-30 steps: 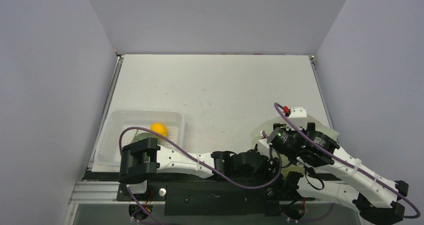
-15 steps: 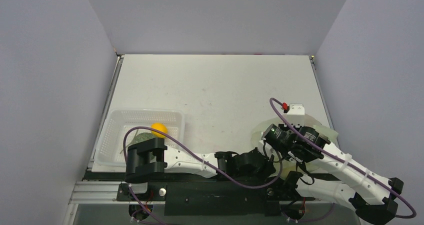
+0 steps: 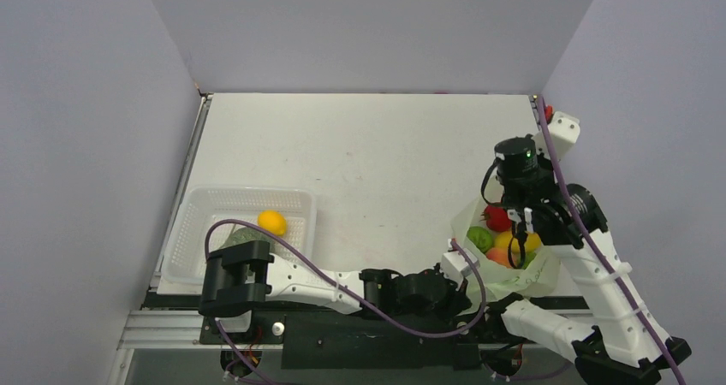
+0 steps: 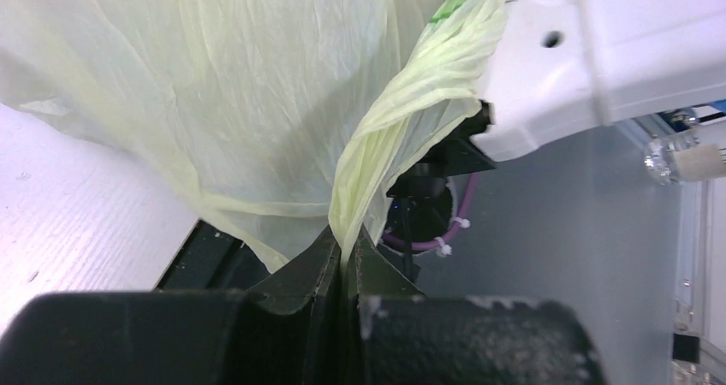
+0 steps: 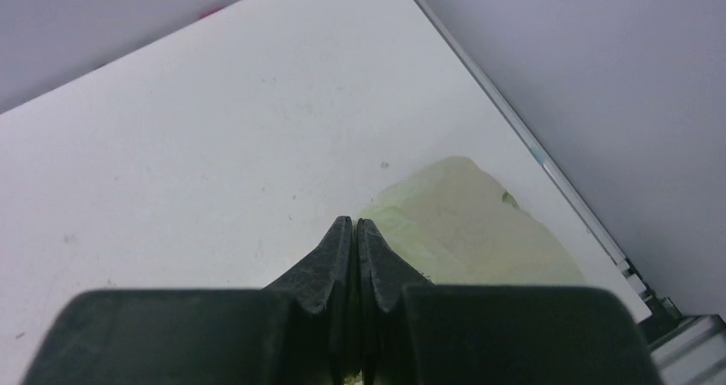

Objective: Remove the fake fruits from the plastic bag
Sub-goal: Adjust the plastic bag at the center of the board.

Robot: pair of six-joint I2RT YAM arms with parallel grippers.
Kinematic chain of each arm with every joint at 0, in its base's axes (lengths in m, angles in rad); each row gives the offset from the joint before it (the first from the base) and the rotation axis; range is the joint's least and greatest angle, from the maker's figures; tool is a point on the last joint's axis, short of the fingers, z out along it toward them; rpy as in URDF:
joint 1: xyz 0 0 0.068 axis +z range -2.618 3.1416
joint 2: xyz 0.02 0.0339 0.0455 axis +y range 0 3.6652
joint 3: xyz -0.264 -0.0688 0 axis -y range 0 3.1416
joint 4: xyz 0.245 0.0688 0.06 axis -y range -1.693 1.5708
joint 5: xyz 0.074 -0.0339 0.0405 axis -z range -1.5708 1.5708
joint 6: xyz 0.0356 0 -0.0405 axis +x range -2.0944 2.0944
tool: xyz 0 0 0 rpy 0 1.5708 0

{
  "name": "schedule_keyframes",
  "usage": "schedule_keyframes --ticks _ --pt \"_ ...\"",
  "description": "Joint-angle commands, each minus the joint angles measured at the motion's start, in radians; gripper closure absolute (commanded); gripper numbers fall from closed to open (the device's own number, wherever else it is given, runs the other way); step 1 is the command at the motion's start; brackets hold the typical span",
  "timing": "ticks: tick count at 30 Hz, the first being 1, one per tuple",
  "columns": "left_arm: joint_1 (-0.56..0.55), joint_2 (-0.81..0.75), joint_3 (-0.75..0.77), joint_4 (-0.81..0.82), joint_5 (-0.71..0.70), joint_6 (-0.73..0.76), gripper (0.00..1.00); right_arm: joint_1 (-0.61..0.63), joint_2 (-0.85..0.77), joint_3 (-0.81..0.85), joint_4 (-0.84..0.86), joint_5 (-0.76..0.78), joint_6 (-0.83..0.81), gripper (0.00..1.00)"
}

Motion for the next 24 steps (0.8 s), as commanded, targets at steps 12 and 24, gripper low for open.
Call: schedule_keyframes --ticks 12,24 --pt "-0.091 -0.039 0.037 -0.05 -0.045 0.008 1.0 -0.083 0.389 0.336 0.305 -0.211 -0.289 1.0" --pt "-0.084 -0.08 0.032 -0.118 -0.093 0.011 0.79 -0.064 0.504 0.485 0.108 -0.377 -0.309 0.81"
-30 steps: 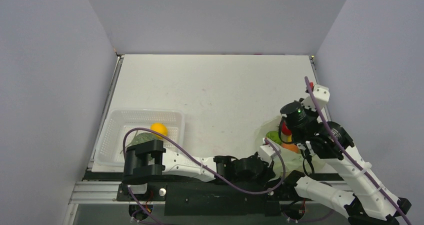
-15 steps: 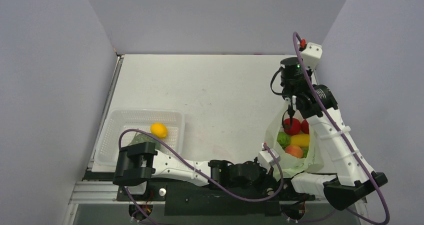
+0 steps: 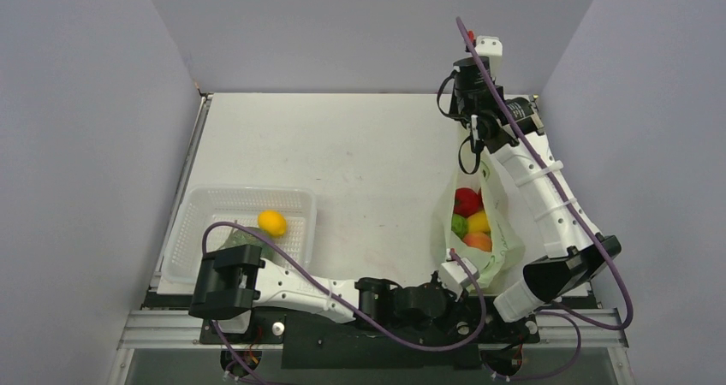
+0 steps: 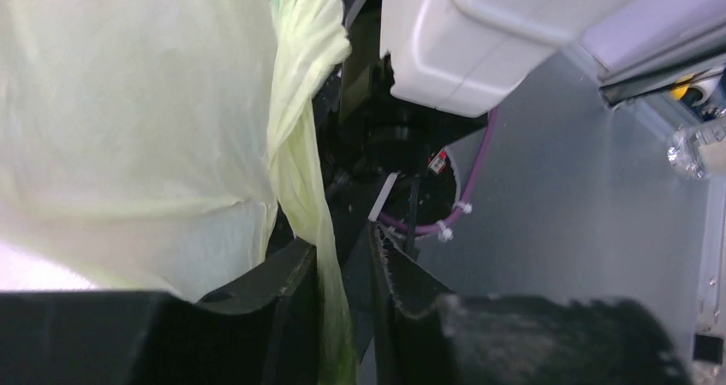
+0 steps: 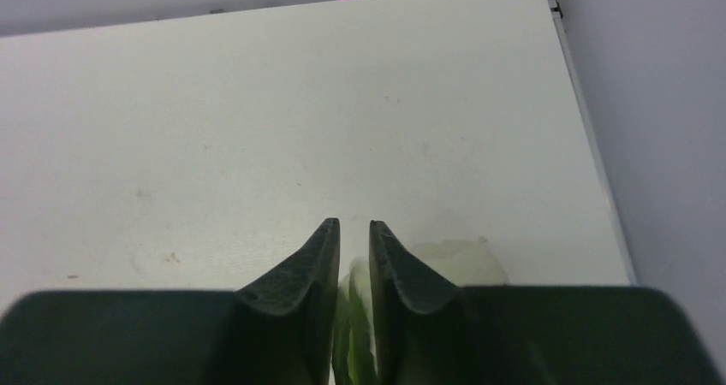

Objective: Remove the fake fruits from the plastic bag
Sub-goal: Adjust the plastic bag at the center of the board, then take out the fake fruit from the plastic bag.

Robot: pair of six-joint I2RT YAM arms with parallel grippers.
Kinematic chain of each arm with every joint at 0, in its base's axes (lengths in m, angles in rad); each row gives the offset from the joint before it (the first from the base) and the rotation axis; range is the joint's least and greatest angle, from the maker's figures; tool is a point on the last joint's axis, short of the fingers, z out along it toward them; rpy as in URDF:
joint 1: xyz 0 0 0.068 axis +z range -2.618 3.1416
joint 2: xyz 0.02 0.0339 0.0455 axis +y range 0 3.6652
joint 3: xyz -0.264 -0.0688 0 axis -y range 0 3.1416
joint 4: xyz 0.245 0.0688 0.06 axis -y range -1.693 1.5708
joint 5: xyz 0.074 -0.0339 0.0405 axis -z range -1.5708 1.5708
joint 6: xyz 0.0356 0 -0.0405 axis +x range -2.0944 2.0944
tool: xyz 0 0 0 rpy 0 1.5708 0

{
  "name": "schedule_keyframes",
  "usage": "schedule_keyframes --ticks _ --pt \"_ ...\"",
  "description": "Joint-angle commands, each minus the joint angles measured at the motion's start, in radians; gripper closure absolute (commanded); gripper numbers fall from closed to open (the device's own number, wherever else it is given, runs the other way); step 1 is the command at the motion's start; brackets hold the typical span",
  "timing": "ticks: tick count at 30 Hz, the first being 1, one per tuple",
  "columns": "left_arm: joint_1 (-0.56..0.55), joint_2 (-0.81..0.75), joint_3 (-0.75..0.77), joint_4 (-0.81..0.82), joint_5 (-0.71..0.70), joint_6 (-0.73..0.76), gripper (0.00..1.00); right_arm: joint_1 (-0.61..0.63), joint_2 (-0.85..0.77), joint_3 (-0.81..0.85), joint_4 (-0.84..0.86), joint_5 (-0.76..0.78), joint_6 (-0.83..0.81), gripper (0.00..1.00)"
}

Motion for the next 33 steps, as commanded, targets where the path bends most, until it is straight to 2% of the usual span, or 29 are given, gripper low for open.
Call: schedule_keyframes --ticks 1,2,3,4,5,7,11,17,21,25,29,31,32,33 --pt "-0.019 -0.07 0.017 -0.065 0.016 -0.001 0.73 0.027 -0.058 0.018 -0.033 -0.04 -0.011 0.73" --pt "-0.019 -0.079 0.012 -0.068 0.002 -0.001 0.71 0.037 -0.088 -0.048 -0.048 -0.028 -0.011 0.58" --pt "-0.018 -0.098 0.006 -0.076 -0.007 -0.002 0.65 0.056 -0.149 -0.088 -0.054 -0.017 0.0 0.52" --pt "-0.016 -0.109 0.003 -0.08 -0.017 0.001 0.63 0.063 -0.187 -0.167 -0.063 0.001 0.006 0.42" --pt "-0.014 -0.133 -0.002 -0.087 -0.024 0.003 0.61 0.073 -0.262 -0.205 -0.068 0.004 0.018 0.38" --pt "-0.008 -0.18 -0.012 -0.097 -0.038 0.006 0.59 0.076 -0.369 -0.32 -0.106 0.018 0.037 0.22" --pt "0.021 -0.291 -0.042 -0.116 -0.044 0.014 0.55 0.078 -0.563 -0.444 -0.186 0.018 0.105 0.16" --pt "0.121 -0.459 -0.091 -0.165 0.004 -0.003 0.53 0.08 -0.742 -0.655 -0.321 -0.1 0.239 0.14" --pt "0.209 -0.525 -0.112 -0.136 0.083 -0.026 0.52 0.088 -0.822 -0.766 -0.373 -0.063 0.331 0.13" --pt "0.289 -0.465 -0.082 -0.087 0.188 -0.049 0.45 0.094 -0.842 -0.871 -0.357 -0.066 0.44 0.12" --pt "0.308 -0.303 0.021 -0.05 0.275 -0.057 0.45 0.127 -0.824 -0.993 -0.349 -0.015 0.556 0.13" --pt "0.311 -0.216 0.09 -0.06 0.297 -0.067 0.5 0.157 -0.84 -1.031 -0.348 -0.012 0.579 0.26" --pt "0.314 -0.164 0.127 -0.066 0.3 -0.074 0.52 0.171 -0.848 -1.059 -0.352 -0.032 0.594 0.46" --pt "0.318 -0.143 0.14 -0.06 0.314 -0.082 0.54 0.195 -0.869 -1.075 -0.353 -0.047 0.602 0.57"
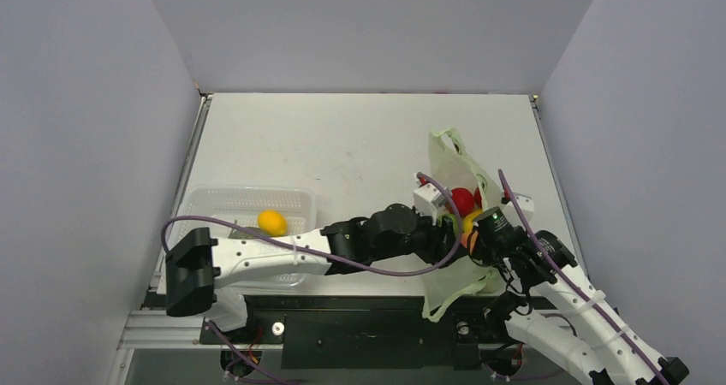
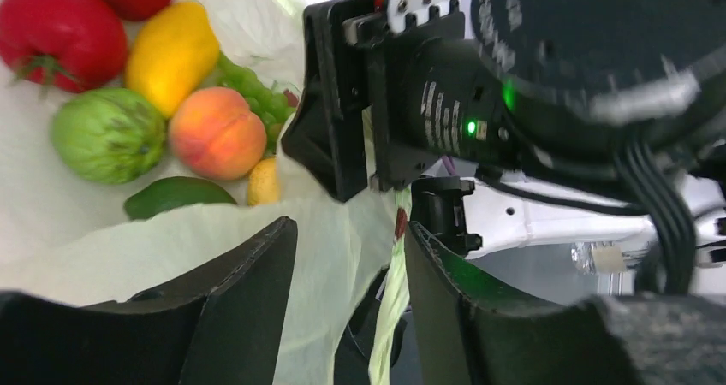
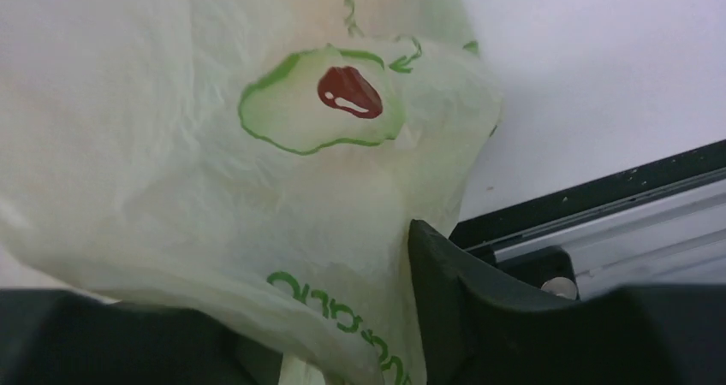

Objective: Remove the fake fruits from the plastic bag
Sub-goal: Take out the fake fruit from the plastic bag.

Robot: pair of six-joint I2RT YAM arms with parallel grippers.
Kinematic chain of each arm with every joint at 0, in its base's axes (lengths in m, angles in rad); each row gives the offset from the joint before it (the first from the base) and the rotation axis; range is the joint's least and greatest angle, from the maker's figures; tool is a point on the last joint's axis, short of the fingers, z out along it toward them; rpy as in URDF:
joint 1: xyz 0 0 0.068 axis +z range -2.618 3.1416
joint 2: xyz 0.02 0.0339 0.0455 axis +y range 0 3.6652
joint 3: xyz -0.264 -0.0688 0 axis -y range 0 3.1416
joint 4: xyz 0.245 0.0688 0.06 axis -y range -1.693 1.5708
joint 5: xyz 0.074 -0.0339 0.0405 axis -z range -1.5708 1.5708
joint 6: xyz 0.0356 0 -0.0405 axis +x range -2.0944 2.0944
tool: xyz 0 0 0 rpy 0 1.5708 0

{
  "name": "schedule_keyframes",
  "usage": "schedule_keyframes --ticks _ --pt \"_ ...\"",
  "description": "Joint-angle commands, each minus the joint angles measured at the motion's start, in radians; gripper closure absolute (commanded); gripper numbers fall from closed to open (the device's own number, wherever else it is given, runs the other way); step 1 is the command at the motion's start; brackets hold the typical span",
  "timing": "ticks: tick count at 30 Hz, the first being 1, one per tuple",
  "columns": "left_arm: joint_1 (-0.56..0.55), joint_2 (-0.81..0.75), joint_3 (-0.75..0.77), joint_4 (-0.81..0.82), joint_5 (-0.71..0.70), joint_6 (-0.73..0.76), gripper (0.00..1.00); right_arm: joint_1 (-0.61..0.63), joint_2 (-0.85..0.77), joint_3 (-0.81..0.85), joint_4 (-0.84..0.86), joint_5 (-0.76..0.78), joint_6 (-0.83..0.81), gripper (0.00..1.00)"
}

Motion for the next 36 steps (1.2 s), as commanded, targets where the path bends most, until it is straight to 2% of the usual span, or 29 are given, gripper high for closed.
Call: schedule_keyframes --ticks 1,3,5,9,13,19,20,27,32,36 --pt "0.013 0.139 0.133 0.06 0.099 -0.034 0.54 0.069 -0.049 -0.093 -0.002 -0.026 0.13 0.77" --pt "0.027 0.192 0.156 0.074 0.128 -0.049 0.57 0.088 -0.086 -0.158 0.0 -0.078 0.167 0.94" --pt "0.047 0.23 0.165 0.081 0.139 -0.064 0.62 0.106 -0.123 -0.197 0.009 -0.123 0.206 1.0" --pt "0.09 0.28 0.15 0.129 0.176 -0.109 0.67 0.14 -0.163 -0.229 0.001 -0.132 0.255 1.0" --pt "0.115 0.372 0.214 0.107 0.229 -0.12 0.68 0.15 -0.151 -0.234 0.001 -0.13 0.269 1.0" --pt "0.125 0.453 0.304 -0.052 0.07 -0.007 0.68 0.153 -0.212 -0.194 0.027 -0.107 0.259 1.0" --pt "0.128 0.467 0.324 -0.091 0.054 0.005 0.66 0.152 -0.216 -0.197 0.035 -0.107 0.256 1.0" --pt "0.128 0.51 0.414 -0.249 -0.146 0.12 0.32 0.153 -0.204 -0.178 0.057 -0.085 0.227 1.0" --pt "0.132 0.577 0.485 -0.36 -0.225 0.169 0.21 0.153 -0.199 -0.168 0.078 -0.086 0.192 1.0" --pt "0.136 0.66 0.563 -0.42 -0.225 0.19 0.2 0.152 -0.21 -0.167 0.086 -0.089 0.176 1.0"
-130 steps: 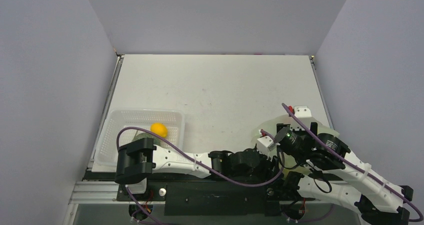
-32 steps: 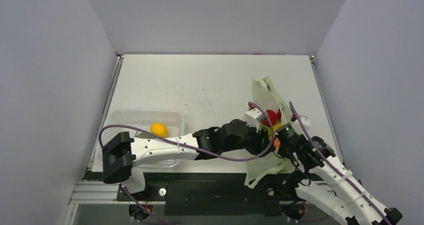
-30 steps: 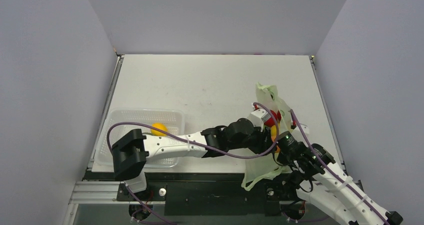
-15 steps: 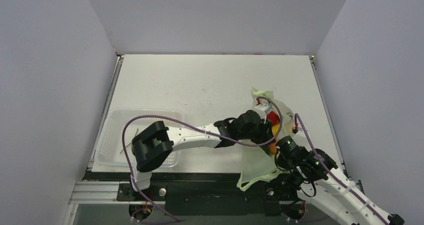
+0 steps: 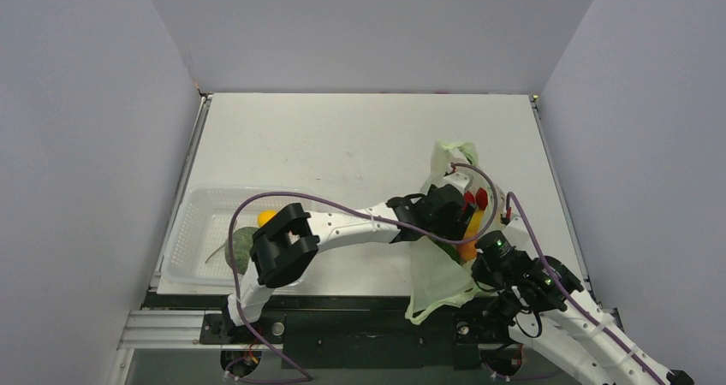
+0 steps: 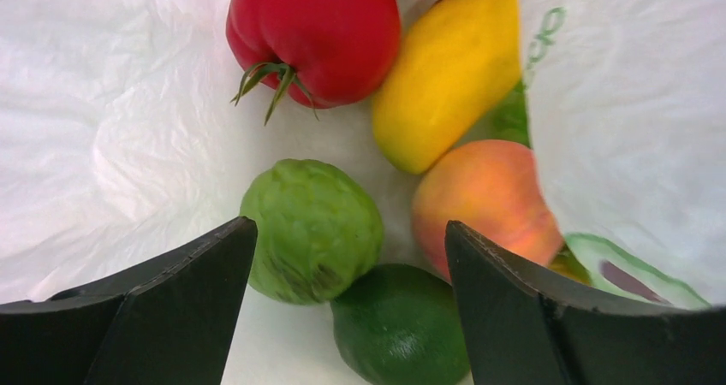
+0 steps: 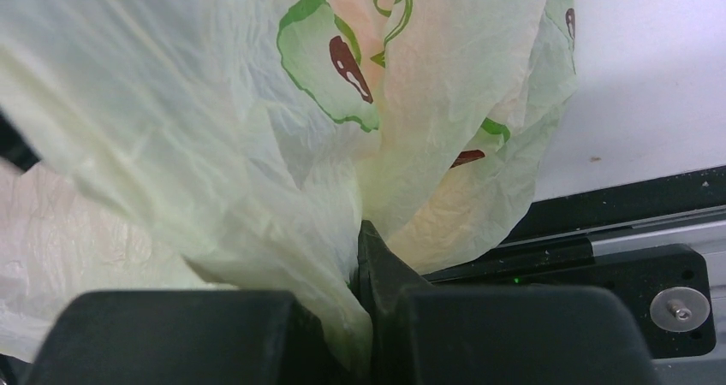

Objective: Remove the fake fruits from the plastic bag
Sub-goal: Take out the fake fruit from the plastic bag.

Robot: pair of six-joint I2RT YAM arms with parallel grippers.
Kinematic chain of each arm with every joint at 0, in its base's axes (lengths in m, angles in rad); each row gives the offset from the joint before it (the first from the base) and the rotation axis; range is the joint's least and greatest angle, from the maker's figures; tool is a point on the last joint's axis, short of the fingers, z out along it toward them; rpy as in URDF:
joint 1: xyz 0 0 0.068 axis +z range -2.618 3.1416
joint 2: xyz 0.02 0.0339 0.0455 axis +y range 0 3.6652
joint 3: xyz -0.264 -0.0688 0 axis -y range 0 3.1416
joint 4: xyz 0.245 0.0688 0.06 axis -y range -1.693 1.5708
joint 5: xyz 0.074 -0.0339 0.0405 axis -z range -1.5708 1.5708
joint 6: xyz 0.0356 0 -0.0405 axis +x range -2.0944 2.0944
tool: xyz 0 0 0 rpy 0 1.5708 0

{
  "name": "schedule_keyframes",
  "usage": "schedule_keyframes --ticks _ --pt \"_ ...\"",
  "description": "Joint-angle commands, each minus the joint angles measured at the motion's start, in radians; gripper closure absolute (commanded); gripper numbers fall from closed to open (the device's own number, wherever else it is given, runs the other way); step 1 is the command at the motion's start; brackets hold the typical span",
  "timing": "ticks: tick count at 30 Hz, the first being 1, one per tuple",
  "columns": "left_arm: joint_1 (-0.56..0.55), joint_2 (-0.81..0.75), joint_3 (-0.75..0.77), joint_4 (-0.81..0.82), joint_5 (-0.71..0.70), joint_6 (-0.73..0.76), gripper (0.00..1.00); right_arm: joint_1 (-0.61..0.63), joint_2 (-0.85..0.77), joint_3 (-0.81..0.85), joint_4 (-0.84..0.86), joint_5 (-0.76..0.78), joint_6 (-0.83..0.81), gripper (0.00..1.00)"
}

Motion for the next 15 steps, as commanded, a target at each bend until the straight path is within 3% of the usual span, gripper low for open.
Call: schedule_keyframes --ticks 1,9,12,15 --pt "0.008 0.082 0.094 -0.09 -0.052 0.055 0.2 0.008 -0.011 0.04 0.042 0.021 -0.031 1.0" --pt "0.007 0.162 0.118 -0.101 -0.032 0.043 0.24 0.008 -0.062 0.046 0.045 0.039 -0.043 1.0" --pt "0.006 0.149 0.114 -0.09 -0.015 0.043 0.38 0.008 -0.088 0.042 0.043 0.044 -0.056 1.0" --pt "0.007 0.09 0.118 -0.083 0.034 0.038 0.6 0.008 -0.105 0.045 0.044 0.057 -0.08 1.0"
